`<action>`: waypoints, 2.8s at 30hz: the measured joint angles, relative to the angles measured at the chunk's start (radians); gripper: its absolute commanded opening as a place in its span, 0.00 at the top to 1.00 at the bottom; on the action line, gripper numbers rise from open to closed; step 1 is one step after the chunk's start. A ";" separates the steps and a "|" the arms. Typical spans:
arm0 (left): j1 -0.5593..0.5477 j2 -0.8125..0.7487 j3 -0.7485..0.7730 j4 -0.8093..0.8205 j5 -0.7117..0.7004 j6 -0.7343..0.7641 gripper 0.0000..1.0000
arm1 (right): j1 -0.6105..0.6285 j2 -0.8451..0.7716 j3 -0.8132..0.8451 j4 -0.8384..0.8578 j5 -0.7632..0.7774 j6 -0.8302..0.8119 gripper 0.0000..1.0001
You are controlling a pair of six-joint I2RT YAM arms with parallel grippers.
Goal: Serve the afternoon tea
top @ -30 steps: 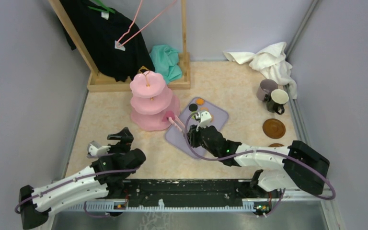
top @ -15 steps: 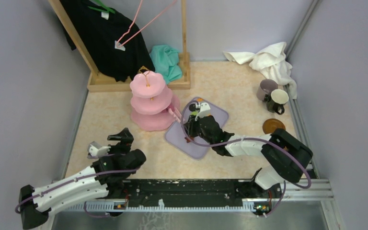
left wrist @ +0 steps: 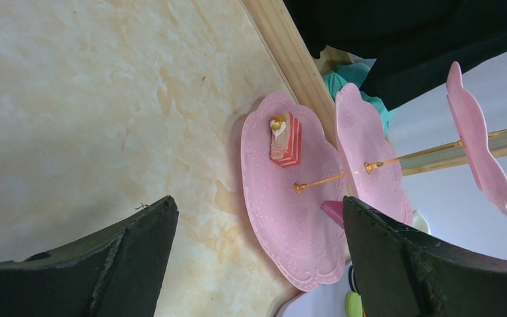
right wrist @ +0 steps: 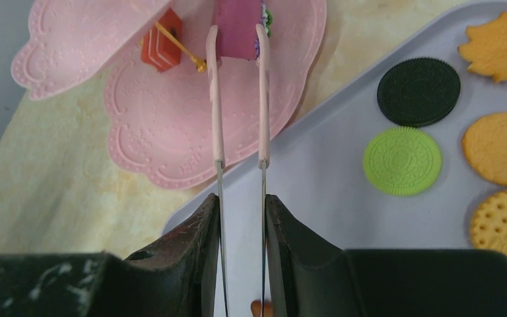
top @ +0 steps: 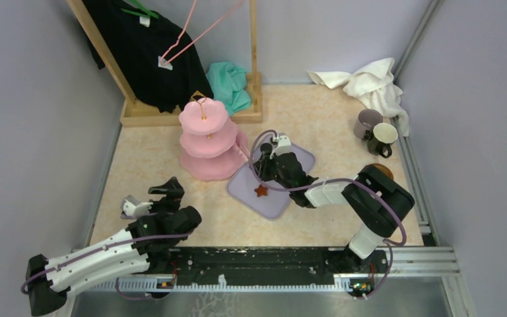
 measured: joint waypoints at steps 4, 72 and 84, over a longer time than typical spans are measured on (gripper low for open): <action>0.000 0.002 0.000 0.000 0.000 0.000 0.01 | -0.030 0.032 0.026 0.030 -0.014 0.011 1.00; 0.000 0.038 -0.005 0.000 0.000 -0.020 0.01 | -0.048 0.214 0.099 0.078 -0.037 -0.089 0.66; 0.000 0.038 -0.005 0.000 0.000 -0.022 0.01 | -0.047 0.212 0.096 0.073 -0.037 -0.091 0.66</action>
